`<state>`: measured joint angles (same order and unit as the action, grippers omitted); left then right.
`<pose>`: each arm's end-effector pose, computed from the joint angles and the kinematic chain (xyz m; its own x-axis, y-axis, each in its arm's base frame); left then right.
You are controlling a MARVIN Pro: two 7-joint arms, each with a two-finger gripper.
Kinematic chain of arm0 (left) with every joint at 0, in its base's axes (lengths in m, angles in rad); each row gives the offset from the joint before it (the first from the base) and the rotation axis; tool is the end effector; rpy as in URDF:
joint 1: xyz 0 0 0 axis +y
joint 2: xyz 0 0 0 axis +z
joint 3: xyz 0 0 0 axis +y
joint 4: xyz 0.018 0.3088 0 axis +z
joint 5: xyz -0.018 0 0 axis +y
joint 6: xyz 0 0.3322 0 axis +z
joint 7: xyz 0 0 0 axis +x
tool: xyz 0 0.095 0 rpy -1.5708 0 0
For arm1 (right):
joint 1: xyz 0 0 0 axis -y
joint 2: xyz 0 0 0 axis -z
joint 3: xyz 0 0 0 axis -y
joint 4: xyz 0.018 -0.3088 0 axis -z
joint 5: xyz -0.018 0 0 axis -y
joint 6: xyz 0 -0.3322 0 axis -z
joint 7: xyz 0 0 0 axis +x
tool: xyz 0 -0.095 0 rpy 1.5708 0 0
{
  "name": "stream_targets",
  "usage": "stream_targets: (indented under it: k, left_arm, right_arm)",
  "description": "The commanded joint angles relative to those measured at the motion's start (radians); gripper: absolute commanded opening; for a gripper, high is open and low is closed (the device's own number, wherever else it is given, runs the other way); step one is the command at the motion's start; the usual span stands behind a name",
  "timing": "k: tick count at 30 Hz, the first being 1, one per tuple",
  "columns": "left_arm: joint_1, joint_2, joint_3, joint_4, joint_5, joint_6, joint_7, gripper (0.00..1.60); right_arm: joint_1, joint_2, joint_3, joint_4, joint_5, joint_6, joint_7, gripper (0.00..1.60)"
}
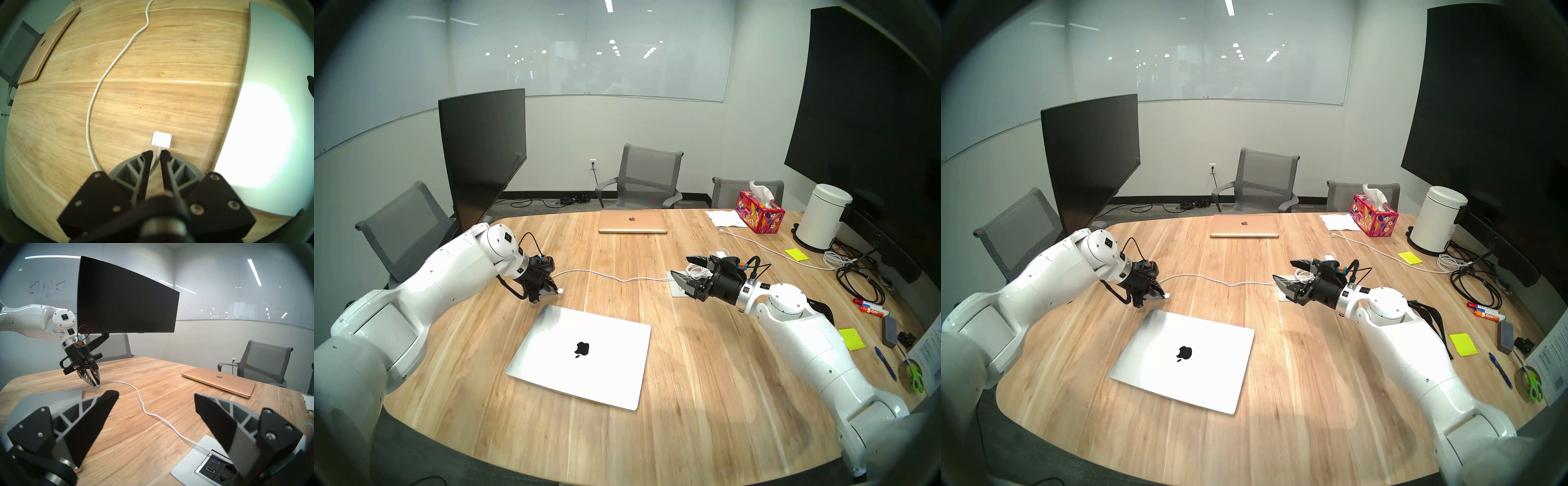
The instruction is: Unplug the charging cable from the port of the MacBook and lay it on the desk
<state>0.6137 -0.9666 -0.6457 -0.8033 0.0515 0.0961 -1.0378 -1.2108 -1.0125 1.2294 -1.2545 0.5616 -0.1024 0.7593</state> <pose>0.5796 0.1166 -0.2869 0.0990 -0.8930 0.4391 -0.9347 -0.2348 -0.2668 0.4993 -0.0616 -0.2897 -0.0202 0.0641 0.9977 0.7646 -0.6420 0.0567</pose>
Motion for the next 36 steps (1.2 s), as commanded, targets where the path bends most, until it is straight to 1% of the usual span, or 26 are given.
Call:
stream_targets:
  k: [1,2,3,4,5,6,7,8,14,24,36]
  left_arm:
    - [-0.017,0.001,-0.01,-0.01,-0.007,-0.004,-0.006,0.82]
    - [-0.016,0.002,-0.011,-0.011,-0.009,-0.003,-0.006,0.87]
    - [-0.016,0.002,-0.011,-0.012,-0.009,-0.002,-0.006,1.07]
    - [-0.015,0.002,-0.012,-0.011,-0.011,-0.001,-0.007,1.14]
    - [-0.015,0.002,-0.012,-0.01,-0.012,-0.001,-0.007,1.32]
    - [-0.015,0.002,-0.013,-0.01,-0.013,0.0,-0.007,1.44]
    - [-0.015,0.002,-0.013,-0.01,-0.013,0.0,-0.007,1.44]
    - [-0.015,0.002,-0.014,-0.009,-0.014,0.0,-0.007,1.6]
    - [-0.014,0.0,-0.016,-0.005,-0.017,0.001,-0.003,1.6]
    - [-0.008,-0.004,-0.032,-0.012,-0.035,0.024,0.029,1.6]
    - [-0.003,-0.017,-0.082,-0.006,-0.098,0.058,0.04,1.6]
  right_arm:
    - [0.013,0.001,0.007,-0.017,0.004,0.002,-0.001,1.6]
    - [0.013,0.001,0.007,-0.017,0.004,0.002,-0.001,1.6]
    - [0.013,0.001,0.007,-0.017,0.004,0.002,-0.001,1.6]
    - [0.013,0.001,0.007,-0.017,0.004,0.002,-0.001,1.6]
    - [0.013,0.001,0.007,-0.017,0.004,0.002,-0.001,1.6]
    - [0.013,0.001,0.007,-0.017,0.004,0.002,-0.001,1.6]
    - [0.013,0.001,0.007,-0.017,0.004,0.002,-0.001,1.6]
    - [0.013,0.001,0.007,-0.017,0.004,0.002,-0.001,1.6]
    - [0.013,0.001,0.007,-0.017,0.004,0.002,-0.001,1.6]
    - [0.013,0.001,0.007,-0.017,0.004,0.002,-0.001,1.6]
    - [0.013,0.001,0.007,-0.016,0.004,0.002,-0.001,1.6]
